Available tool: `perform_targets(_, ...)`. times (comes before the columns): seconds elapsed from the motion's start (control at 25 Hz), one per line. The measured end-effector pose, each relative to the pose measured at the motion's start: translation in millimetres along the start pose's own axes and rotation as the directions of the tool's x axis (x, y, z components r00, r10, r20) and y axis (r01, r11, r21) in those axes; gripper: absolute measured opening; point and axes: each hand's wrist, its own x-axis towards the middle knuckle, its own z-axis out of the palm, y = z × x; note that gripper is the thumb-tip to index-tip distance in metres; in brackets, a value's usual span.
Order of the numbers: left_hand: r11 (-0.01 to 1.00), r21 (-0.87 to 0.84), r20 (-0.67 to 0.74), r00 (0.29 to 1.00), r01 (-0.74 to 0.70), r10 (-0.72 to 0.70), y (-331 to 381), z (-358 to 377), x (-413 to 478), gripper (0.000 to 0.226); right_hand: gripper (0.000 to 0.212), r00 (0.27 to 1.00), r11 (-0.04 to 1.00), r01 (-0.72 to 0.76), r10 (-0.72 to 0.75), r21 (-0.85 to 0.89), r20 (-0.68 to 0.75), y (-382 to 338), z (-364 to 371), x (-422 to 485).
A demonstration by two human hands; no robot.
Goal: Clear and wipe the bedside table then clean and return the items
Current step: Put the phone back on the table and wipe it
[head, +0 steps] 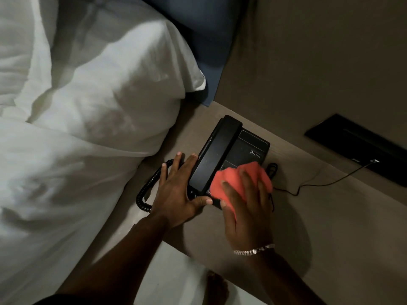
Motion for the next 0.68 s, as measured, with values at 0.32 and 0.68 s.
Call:
perform_targets(0.32, 0.999, 0.012, 0.017, 0.999, 0.032, -0.032, -1, 3, 1, 0.111, 0.053, 0.989, 0.989, -0.147, 0.147, -0.029, -0.001, 39, 1, 92)
perform_targets(0.68, 0.998, 0.009, 0.02, 0.998, 0.057, -0.057, 2, 0, -3, 0.112, 0.047, 0.988, 0.988, 0.101, -0.113, 0.117, 0.106, 13, -19, 10)
